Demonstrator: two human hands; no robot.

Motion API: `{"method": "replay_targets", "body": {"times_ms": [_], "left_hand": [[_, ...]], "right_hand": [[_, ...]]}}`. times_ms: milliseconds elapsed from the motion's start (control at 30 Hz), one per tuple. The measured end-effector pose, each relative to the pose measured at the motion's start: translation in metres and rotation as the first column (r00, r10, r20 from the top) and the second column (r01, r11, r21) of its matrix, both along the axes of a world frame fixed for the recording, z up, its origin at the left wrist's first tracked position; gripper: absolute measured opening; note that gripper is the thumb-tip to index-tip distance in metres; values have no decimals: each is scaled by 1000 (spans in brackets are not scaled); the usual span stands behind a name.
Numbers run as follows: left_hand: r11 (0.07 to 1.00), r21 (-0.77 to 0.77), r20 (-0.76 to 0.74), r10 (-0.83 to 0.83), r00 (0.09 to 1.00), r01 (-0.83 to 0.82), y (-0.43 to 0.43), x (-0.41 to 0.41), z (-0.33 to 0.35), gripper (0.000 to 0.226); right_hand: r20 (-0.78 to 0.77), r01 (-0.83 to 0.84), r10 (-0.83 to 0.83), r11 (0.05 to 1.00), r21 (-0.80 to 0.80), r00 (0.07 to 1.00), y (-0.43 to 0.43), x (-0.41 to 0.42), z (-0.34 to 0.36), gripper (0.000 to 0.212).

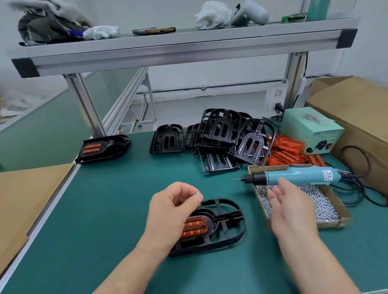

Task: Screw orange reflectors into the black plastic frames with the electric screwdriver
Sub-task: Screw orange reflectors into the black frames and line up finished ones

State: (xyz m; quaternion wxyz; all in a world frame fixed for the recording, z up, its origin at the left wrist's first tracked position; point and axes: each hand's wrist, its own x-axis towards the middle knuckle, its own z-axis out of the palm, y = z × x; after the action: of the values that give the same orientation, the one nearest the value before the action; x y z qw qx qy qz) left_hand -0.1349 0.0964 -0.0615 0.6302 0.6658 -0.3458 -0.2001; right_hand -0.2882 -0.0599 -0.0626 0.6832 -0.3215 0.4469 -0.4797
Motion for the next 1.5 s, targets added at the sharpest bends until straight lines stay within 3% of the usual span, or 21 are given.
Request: {"method": "replay_targets", "body": {"times_ms": [100,200,300,367,633,733,867,1000,1133,1500], "left_hand": [[999,32,27,7,1000,-7,0,4,-6,19],[998,65,61,12,998,-16,0,7,-11,20],[995,98,108,8,994,-19,1,10,-14,20],[992,128,127,3,992,-19,3,12,-16,21],[972,233,159,-56,986,18,8,12,-19,18],[970,239,177,-92,980,48,4,6,-18,19],[968,245,193,-103,976,54,-1,-1,-18,20],[968,246,174,-102,979,57,1,-1,-18,21],[967,253,196,-91,976,39,5,1,-20,20],[968,242,148,-103,984,65,6,-3,-20,20]], "right_hand": [[182,39,-76,979,202,980,-12,-4,-4,35],[197,33,-78,975,219,977,-25,7,5,23],[289,47,-141,950,309,947,-41,15,10,42],[308,59,-161,947,315,938,-46,19,6,37],[401,83,-133,987,140,907,-32,31,3,43],[499,-20,-7,999,48,867,-25,37,13,33],[648,-212,164,977,-4,743,-17,42,24,33],[602,-283,266,957,-69,753,-6,48,28,21],[539,-234,282,959,-157,794,4,52,34,36],[468,-134,228,965,-225,854,12,56,41,43]]}}
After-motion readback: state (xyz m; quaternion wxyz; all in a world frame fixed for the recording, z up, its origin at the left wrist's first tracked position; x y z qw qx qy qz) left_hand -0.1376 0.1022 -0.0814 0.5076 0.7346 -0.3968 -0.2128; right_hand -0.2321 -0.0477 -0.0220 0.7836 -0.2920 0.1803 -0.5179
